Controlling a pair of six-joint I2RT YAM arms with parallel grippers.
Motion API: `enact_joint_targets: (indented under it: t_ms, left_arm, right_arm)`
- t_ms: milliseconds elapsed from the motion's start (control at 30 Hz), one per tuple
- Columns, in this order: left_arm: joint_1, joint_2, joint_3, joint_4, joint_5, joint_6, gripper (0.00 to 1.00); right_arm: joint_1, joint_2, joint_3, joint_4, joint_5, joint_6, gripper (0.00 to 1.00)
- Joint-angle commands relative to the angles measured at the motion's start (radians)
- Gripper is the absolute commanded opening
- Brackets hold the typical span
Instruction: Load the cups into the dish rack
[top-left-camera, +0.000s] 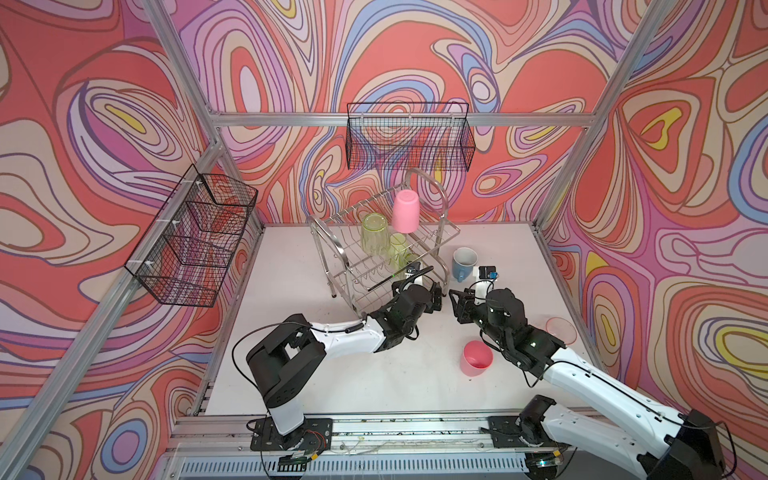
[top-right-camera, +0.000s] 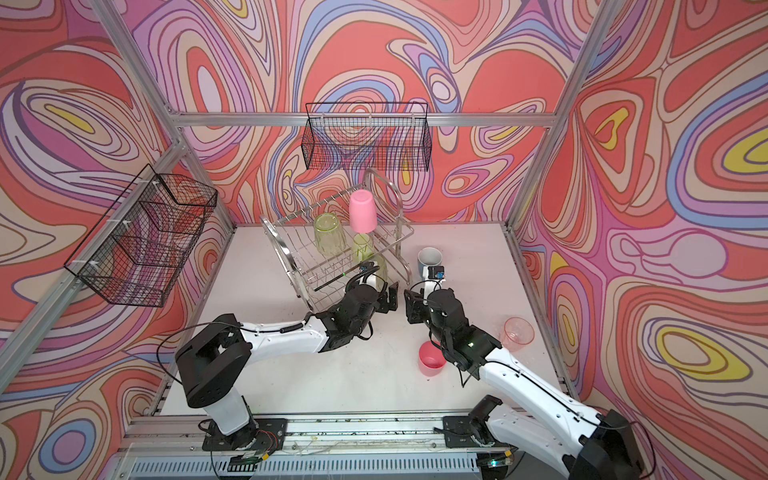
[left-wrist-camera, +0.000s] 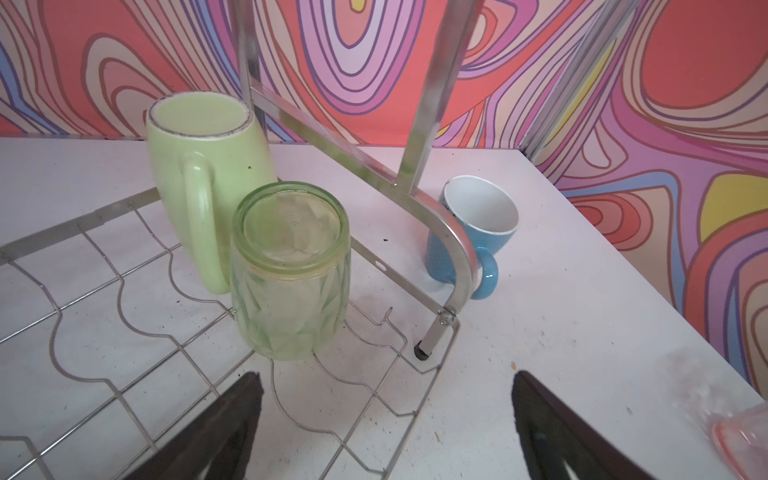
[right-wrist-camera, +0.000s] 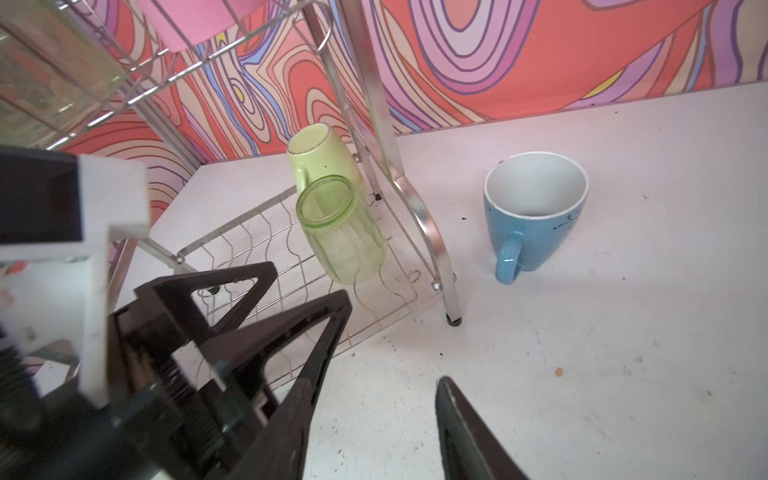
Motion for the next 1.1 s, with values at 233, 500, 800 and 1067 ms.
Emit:
enact_joint_targets:
  t_ms: [233,500,800,1067]
  left_arm:
    - [-0.064,-0.13,-0.109,-0.045,0.044,0.14,0.95]
    - [-0.108,-0.205,-0.153,-0.115,0.102,0.244,0.95]
    - [-0.179,-0.282,-0.217,-0.177,0.125,0.31,0.95]
    - [-0.224,-0.322,-0.26,-0.208,0.14,0.342,0.95]
  right_arm:
    - [-0.148,0.161,0.163,-0.18,0.001,0.112,0.49]
    - [-0.222,0.336,0.323,-0.285,-0.001,0.111,0.48]
    - [-0.305,0.528,0.461,-0.31,-0.057,0.112,0.46]
    - [-0.369,0.661,0.58,-0.348,-0.095,0.082,0.46]
